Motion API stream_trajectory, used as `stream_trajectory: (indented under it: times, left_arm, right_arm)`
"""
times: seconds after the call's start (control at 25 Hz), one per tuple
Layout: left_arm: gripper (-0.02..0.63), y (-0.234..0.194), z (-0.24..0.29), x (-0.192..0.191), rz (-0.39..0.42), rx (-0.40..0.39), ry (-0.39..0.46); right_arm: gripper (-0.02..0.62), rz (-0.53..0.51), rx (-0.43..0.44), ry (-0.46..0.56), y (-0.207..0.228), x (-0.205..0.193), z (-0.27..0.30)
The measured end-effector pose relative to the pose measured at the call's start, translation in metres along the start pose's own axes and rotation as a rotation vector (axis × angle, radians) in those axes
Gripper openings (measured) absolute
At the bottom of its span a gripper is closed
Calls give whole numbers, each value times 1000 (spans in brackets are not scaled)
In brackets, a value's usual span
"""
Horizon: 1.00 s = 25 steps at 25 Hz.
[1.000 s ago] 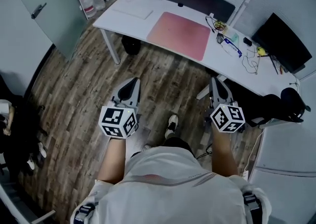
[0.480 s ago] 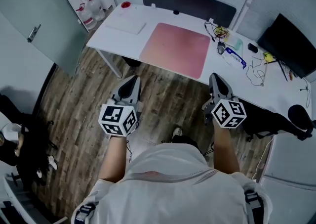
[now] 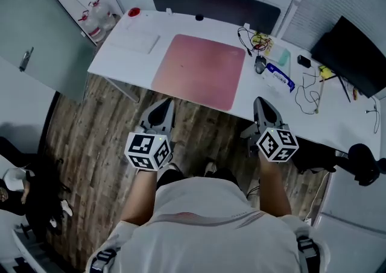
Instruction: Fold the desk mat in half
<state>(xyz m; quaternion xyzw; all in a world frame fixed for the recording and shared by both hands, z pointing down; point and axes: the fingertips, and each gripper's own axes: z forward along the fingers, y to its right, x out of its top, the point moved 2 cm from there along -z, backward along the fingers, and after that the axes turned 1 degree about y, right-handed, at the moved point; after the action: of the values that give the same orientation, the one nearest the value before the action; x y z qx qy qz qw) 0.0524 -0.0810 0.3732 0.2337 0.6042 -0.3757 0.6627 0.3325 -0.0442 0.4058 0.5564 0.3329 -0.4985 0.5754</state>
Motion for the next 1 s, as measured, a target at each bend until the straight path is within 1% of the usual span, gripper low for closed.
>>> stream_trajectory:
  times: [0.16, 0.28, 0.48, 0.64, 0.84, 1.0]
  left_arm:
    - [17, 2, 40, 0, -4, -70, -9]
    - [17, -10, 64, -3, -19, -116, -20]
    - [17, -54, 104, -4, -41, -196, -48]
    - [17, -95, 136, -6, -16, -270, -77]
    - [17, -137, 167, -11, 10, -394, -139]
    - [17, -150, 184, -25, 10, -470, -193]
  right_arm:
    - [51, 8, -63, -22, 24, -3, 10]
    - [51, -7, -118, -25, 30, 1, 21]
    - [51, -6, -216, -44, 23, -5, 56]
    - [51, -18, -287, -65, 5, -15, 95]
    - [51, -10, -441, -103, -9, -36, 118]
    - [52, 26, -582, -210, 3, -78, 118]
